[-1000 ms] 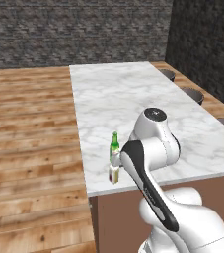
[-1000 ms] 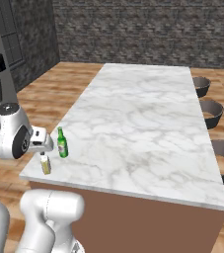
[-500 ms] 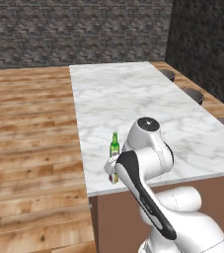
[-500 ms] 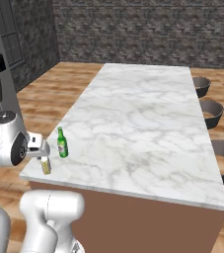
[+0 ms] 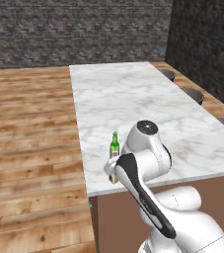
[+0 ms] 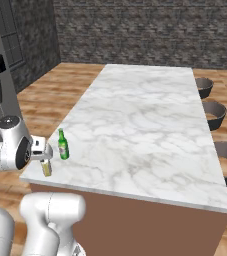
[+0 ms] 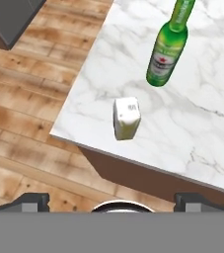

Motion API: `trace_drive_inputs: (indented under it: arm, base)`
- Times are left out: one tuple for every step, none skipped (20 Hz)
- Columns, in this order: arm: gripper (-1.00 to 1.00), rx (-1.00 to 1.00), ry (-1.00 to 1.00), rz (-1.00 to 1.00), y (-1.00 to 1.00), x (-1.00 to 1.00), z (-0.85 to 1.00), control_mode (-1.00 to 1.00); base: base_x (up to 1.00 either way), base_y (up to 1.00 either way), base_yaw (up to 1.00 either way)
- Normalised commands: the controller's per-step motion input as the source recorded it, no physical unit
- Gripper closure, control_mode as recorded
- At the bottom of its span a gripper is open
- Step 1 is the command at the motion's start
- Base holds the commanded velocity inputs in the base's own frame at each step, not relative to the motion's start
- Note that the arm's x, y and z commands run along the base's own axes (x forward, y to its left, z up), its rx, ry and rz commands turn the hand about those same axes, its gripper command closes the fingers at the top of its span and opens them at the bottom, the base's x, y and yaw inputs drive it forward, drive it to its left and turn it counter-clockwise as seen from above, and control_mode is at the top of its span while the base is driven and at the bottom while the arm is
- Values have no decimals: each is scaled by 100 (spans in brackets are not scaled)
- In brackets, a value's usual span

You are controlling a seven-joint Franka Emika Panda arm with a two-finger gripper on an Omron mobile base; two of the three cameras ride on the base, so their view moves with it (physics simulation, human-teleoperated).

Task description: Pick the boxed drink, beer from the counter and place them in the open cabinet.

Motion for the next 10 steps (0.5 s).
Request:
trace_drive_inputs:
  arm:
    - [-100, 0, 0, 0, 0, 25, 0, -100]
    - [-100, 0, 0, 0, 0, 26, 0, -100]
    - [-100, 0, 0, 0, 0, 26, -1, -100]
    - [-100, 0, 0, 0, 0, 26, -3, -100]
    - [-100, 0, 0, 0, 0, 26, -6, -100]
    - [-100, 0, 0, 0, 0, 28, -4, -100]
    - [-100, 0, 0, 0, 0, 29, 0, -100]
    - [-100, 0, 0, 0, 0, 24, -1, -100]
    - [-100, 0, 0, 0, 0, 22, -7, -100]
    - [-100, 0, 0, 0, 0, 21, -11, -100]
  base:
    - [0, 0, 0]
    - [0, 0, 0]
    - [0, 0, 0]
    - [0, 0, 0]
    - [0, 0, 0]
    - [0, 0, 0]
    - [0, 0, 0]
    - [0, 0, 0]
    - [0, 0, 0]
    - [0, 0, 0]
